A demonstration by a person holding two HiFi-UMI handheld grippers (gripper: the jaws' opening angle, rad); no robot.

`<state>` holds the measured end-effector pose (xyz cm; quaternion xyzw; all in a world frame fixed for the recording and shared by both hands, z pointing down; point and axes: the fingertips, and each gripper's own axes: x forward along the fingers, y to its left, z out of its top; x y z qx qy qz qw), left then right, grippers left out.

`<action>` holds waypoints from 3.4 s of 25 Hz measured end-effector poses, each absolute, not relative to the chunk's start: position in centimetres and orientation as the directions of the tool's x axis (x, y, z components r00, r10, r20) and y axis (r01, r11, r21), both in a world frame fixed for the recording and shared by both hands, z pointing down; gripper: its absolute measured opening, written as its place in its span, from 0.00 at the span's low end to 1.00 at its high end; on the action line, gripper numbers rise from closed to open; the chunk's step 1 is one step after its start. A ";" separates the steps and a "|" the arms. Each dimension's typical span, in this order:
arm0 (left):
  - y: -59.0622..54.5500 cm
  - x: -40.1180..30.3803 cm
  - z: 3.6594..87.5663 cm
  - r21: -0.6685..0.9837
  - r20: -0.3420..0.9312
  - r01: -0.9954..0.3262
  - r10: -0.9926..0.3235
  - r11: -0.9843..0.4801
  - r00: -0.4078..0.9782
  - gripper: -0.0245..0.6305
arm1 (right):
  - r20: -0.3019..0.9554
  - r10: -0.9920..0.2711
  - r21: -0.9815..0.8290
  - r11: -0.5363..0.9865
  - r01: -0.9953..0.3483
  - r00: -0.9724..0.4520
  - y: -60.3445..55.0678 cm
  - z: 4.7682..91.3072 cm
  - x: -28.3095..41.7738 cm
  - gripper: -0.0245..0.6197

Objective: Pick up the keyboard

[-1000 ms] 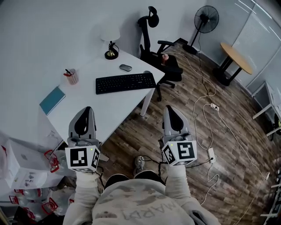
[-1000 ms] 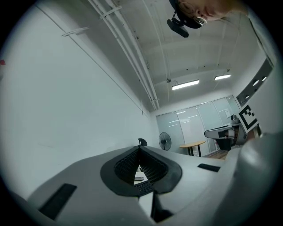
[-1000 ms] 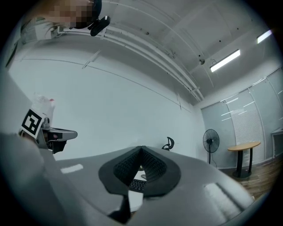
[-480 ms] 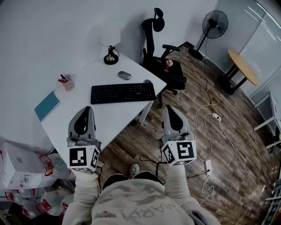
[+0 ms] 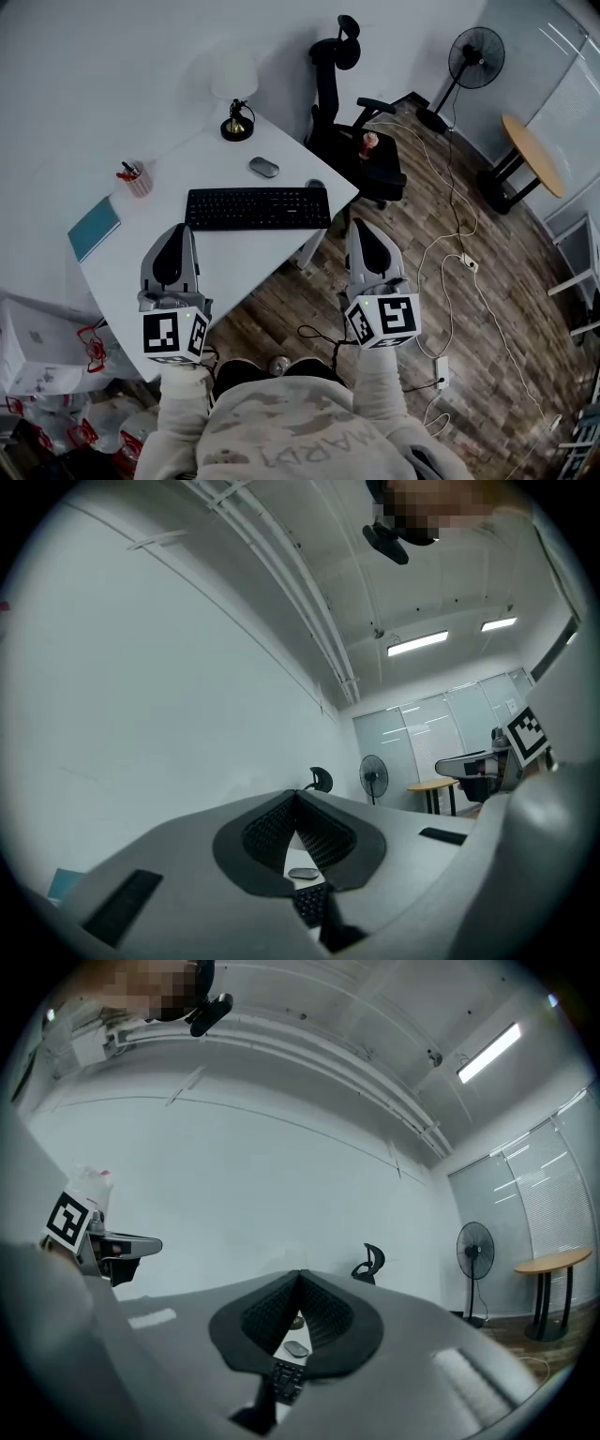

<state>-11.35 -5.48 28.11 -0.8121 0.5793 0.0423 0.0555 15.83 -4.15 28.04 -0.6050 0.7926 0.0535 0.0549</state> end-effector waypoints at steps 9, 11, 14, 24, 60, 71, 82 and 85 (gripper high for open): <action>-8.9 -12.4 29.9 -0.042 -0.086 -0.960 -0.956 -0.277 0.280 0.05 | -0.095 -0.948 0.002 0.305 -0.952 -0.304 -8.4 30.2 15.0 0.05; -10.3 -12.5 30.5 -0.039 -0.077 -0.961 -0.958 -0.275 0.277 0.05 | -0.077 -0.948 0.001 0.309 -0.951 -0.308 -9.7 30.9 15.0 0.05; -12.7 -12.3 31.1 -0.035 -0.059 -0.957 -0.955 -0.287 0.289 0.05 | -0.049 -0.950 -0.009 0.309 -0.951 -0.308 -12.1 31.9 15.2 0.05; -20.6 -12.5 34.2 -0.021 0.033 -0.953 -0.952 -0.304 0.303 0.05 | 0.060 -0.950 -0.035 0.305 -0.952 -0.307 -20.5 35.5 15.3 0.05; -30.9 -17.6 57.9 0.083 0.621 -0.959 -0.738 -0.273 0.264 0.39 | 0.602 -0.739 -0.210 0.220 -0.953 -0.303 -30.6 59.1 19.5 0.39; -31.5 -17.9 61.0 0.132 0.682 -0.962 -0.682 -0.240 0.264 0.48 | 0.648 -0.693 -0.287 0.162 -0.944 -0.316 -30.8 62.3 20.6 0.53; -32.0 -18.5 62.4 0.209 0.687 -0.957 -0.667 -0.200 0.290 0.54 | 0.631 -0.671 -0.378 0.171 -0.910 -0.389 -30.9 62.7 20.6 0.55; -32.0 -18.4 62.5 0.216 0.692 -0.954 -0.656 -0.209 0.301 0.54 | 0.635 -0.666 -0.377 0.175 -0.909 -0.391 -30.9 62.7 20.6 0.55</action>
